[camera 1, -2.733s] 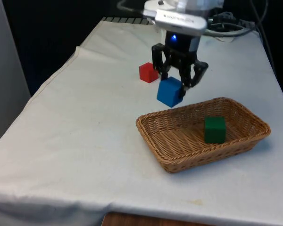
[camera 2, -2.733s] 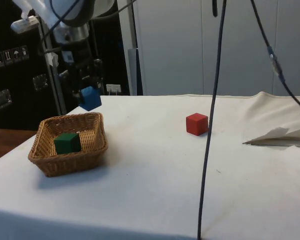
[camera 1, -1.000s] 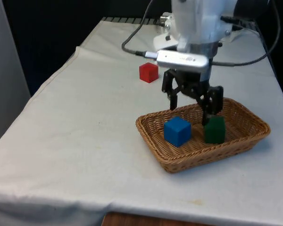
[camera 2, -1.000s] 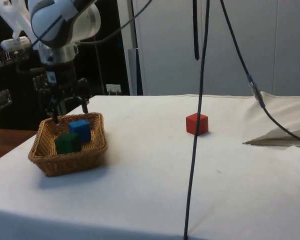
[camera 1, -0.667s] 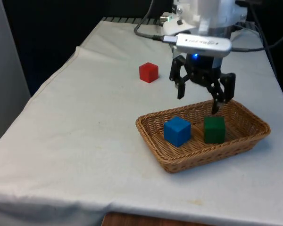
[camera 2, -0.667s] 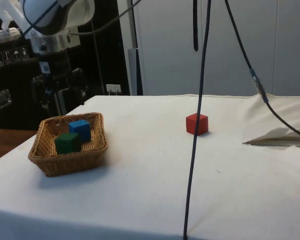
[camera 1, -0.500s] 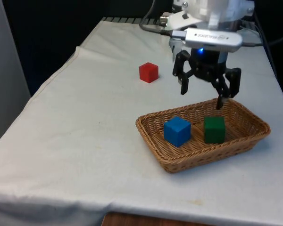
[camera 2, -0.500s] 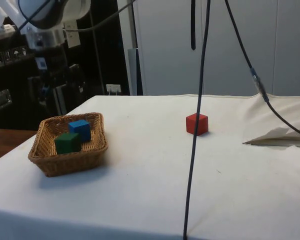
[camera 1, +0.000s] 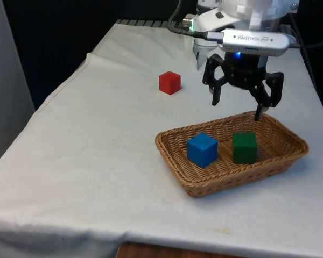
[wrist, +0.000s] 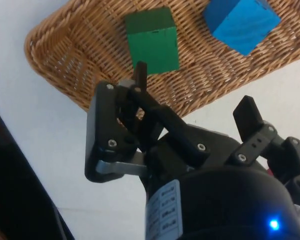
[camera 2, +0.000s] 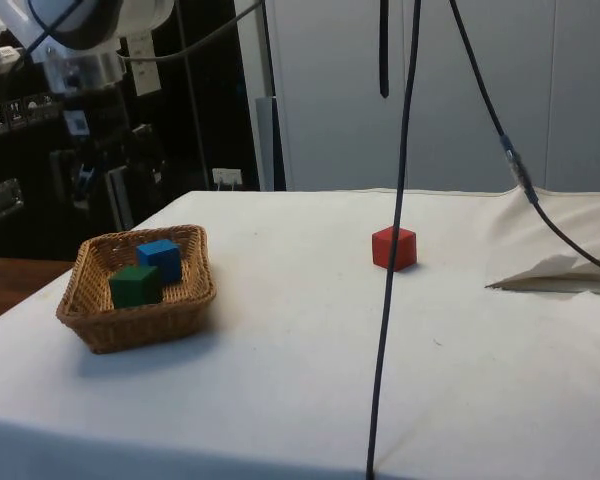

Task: Pick up exactly two blocks and place them into the basket.

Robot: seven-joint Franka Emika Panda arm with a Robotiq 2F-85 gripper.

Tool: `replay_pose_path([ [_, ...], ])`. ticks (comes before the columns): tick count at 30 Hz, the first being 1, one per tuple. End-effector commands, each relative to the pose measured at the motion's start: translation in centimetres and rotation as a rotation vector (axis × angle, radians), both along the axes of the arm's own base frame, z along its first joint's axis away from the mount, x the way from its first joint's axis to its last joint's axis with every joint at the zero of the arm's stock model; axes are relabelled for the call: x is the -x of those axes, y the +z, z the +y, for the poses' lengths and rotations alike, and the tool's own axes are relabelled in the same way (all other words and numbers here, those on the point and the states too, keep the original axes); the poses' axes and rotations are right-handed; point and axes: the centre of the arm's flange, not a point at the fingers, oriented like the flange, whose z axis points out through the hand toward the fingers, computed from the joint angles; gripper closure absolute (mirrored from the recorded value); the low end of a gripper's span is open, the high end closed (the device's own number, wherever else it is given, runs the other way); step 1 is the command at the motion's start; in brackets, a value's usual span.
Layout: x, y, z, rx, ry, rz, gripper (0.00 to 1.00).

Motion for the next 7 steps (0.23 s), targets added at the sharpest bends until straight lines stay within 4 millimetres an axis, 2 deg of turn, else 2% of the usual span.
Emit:
replay_pose_path([
  [1, 0.15, 0.31, 0.07, -0.015, 0.006, -0.007, 0.00],
  [7, 0.43, 0.32, -0.09, -0.012, 0.008, -0.002, 0.00],
])
